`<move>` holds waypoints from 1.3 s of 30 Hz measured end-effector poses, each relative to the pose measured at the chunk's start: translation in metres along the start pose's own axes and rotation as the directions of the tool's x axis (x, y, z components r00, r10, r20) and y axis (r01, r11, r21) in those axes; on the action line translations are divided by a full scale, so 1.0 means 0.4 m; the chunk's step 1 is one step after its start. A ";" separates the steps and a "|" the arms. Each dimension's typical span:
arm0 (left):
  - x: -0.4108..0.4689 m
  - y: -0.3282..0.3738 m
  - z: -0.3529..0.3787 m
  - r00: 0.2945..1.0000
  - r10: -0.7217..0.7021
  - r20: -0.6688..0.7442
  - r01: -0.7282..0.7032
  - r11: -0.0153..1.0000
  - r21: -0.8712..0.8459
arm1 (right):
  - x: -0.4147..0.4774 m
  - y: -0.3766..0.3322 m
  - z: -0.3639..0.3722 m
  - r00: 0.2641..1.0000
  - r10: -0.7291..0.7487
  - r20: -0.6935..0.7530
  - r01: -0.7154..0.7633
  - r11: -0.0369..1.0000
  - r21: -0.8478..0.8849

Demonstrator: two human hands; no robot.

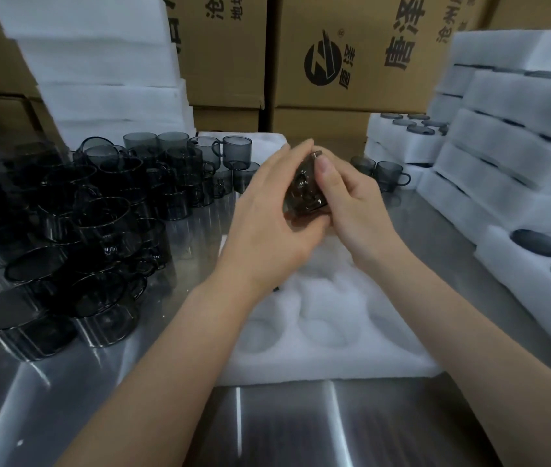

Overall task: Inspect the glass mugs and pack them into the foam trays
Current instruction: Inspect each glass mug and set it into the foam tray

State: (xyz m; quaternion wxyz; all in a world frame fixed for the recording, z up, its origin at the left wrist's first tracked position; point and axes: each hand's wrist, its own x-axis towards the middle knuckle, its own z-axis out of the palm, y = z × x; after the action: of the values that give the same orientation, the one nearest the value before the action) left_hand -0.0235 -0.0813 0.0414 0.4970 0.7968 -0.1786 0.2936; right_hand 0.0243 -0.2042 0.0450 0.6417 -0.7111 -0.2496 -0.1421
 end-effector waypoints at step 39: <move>0.000 -0.011 -0.009 0.998 0.040 -0.041 -0.039 0.999 0.028 | 0.006 -0.016 -0.012 0.951 0.308 0.030 -0.299 0.888 0.348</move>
State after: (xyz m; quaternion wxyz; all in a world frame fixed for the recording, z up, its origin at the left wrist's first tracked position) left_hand -0.0219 -0.0762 0.0394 0.4838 0.7936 -0.1801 0.3221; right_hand 0.0235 -0.2081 0.0521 0.7749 -0.6144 -0.1482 -0.0029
